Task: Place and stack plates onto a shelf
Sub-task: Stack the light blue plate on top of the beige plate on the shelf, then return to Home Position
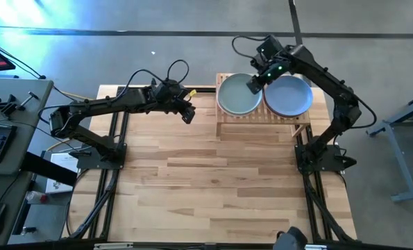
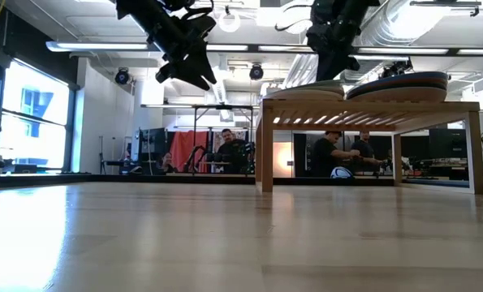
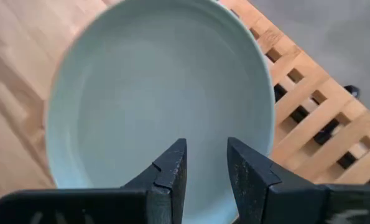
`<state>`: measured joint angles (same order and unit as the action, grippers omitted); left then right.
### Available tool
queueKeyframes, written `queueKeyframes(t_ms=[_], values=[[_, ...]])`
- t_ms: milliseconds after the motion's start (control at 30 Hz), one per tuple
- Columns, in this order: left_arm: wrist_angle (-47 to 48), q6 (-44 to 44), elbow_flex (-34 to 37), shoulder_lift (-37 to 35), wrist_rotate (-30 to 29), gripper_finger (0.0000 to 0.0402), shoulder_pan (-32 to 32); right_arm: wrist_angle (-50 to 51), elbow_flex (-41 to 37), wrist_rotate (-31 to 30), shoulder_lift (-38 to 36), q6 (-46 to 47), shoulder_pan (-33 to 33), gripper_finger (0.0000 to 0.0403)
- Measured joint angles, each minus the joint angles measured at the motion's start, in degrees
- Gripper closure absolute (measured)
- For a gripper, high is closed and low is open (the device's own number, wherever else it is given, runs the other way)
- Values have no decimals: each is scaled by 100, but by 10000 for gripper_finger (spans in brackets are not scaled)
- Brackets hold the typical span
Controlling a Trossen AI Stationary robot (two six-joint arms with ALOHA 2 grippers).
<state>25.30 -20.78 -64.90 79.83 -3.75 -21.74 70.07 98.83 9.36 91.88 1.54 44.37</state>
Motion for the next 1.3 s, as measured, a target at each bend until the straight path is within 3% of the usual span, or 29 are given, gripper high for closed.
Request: queueKeyframes(t_ms=[467,1300], values=[[5,-2,0,0,-16,289,0,129,-8,-908,340,144,-244,311],[9,32,0,0,-13,289,0,131,2,-686,403,299,-318,311]])
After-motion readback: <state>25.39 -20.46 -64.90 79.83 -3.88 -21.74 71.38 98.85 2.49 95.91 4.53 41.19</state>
